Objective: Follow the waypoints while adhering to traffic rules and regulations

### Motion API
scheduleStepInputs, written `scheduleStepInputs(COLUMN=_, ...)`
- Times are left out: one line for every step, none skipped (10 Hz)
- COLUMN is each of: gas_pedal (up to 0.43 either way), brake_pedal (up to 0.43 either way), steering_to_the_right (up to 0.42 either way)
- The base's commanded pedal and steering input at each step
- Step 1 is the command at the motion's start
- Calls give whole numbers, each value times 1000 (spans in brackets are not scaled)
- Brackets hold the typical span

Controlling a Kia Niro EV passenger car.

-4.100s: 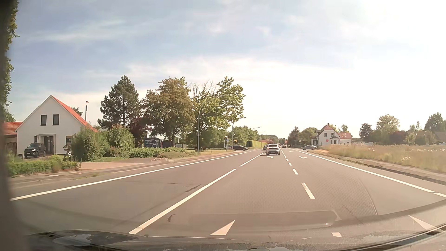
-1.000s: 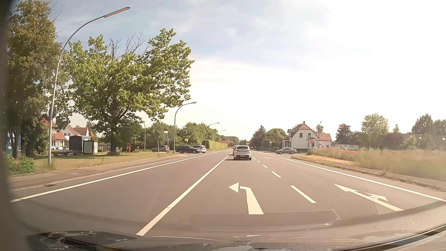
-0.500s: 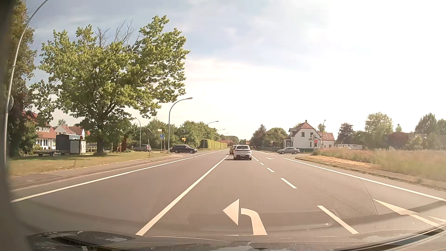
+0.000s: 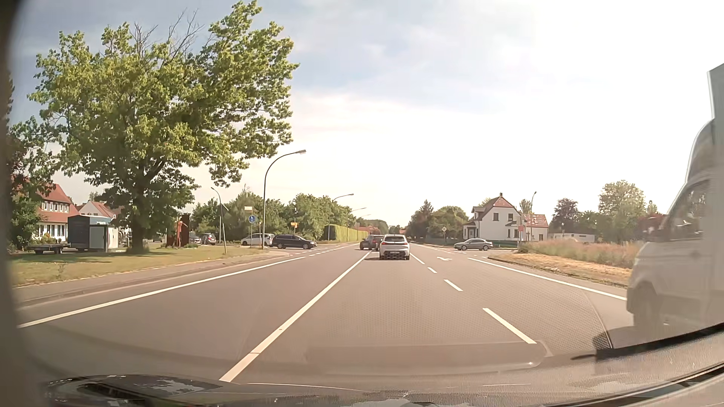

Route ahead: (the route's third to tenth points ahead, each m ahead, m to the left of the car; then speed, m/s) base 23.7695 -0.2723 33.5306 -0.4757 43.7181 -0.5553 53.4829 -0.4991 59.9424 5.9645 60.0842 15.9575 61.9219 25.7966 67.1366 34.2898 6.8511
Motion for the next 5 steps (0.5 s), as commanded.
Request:
scheduleStepInputs(gas_pedal=59, brake_pedal=0, steering_to_the_right=-1)
scheduleStepInputs(gas_pedal=59, brake_pedal=0, steering_to_the_right=0)
scheduleStepInputs(gas_pedal=59, brake_pedal=0, steering_to_the_right=1)
scheduleStepInputs(gas_pedal=59, brake_pedal=0, steering_to_the_right=3)
scheduleStepInputs(gas_pedal=59, brake_pedal=0, steering_to_the_right=4)
